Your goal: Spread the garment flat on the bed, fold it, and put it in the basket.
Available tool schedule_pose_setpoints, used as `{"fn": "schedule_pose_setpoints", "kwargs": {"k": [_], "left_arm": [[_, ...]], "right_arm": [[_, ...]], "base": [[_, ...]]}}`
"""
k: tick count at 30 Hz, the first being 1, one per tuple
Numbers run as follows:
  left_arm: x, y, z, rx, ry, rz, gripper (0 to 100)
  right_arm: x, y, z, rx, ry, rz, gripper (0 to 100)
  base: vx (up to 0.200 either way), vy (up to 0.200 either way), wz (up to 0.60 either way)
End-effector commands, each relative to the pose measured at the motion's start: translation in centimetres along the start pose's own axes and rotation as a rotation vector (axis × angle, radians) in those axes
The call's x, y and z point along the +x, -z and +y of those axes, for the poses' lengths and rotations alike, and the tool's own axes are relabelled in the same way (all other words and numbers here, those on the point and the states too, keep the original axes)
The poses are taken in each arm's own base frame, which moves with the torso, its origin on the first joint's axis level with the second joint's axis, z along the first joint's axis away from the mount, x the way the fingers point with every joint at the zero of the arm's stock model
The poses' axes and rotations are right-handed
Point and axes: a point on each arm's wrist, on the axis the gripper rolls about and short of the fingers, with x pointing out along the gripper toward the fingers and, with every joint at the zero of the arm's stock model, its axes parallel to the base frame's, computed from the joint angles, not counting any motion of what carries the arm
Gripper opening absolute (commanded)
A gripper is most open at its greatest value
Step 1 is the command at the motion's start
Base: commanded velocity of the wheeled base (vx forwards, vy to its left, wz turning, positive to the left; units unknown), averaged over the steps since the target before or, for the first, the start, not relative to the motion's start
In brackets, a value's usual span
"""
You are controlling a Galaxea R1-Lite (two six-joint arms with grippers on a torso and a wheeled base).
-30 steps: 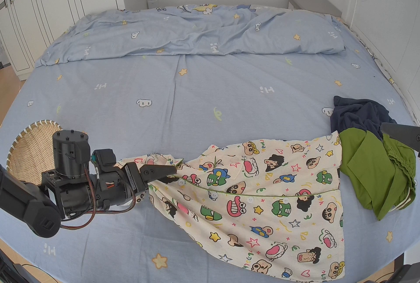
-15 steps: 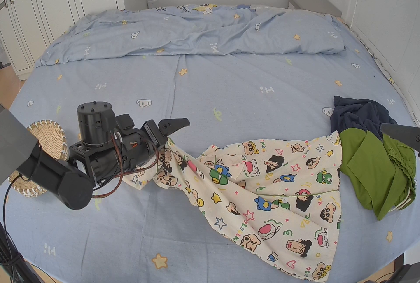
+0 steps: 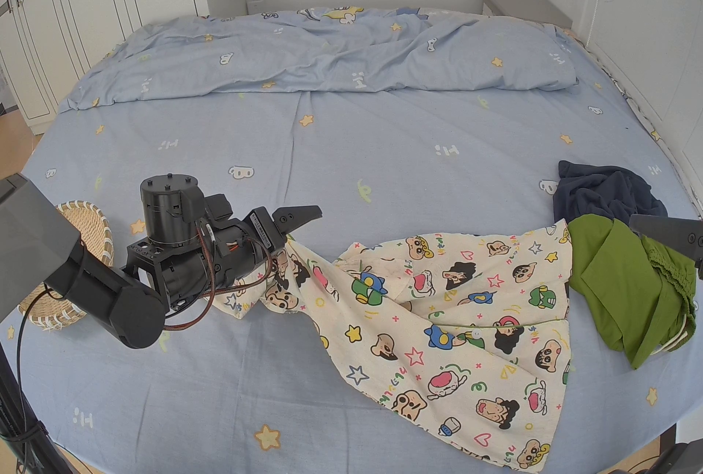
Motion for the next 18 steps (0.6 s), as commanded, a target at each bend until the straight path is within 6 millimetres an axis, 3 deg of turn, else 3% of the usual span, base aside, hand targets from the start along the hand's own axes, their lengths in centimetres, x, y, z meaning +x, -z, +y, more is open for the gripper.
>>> {"fn": "schedule_pose_setpoints", "kwargs": {"k": [1,10,18], "left_arm": [[0.4,0.1,0.3,0.0,-0.005,0.001,100],[0.6,-2.0,-0.5,-0.038,0.059,-0.106,100],[2.2,-0.3,1.3,-0.061,0.012,-0.097,100]], "right_arm": [[0.1,0.0,0.0,0.001,0.0,0.002,100],[0.1,0.2,-0.1,0.002,0.001,0.009,100],[0.0,0.2,0.0,0.001,0.0,0.006,100]], "base": [[0.0,0.0,0.0],[0.0,0.0,0.0],[0.0,0.0,0.0]]}}
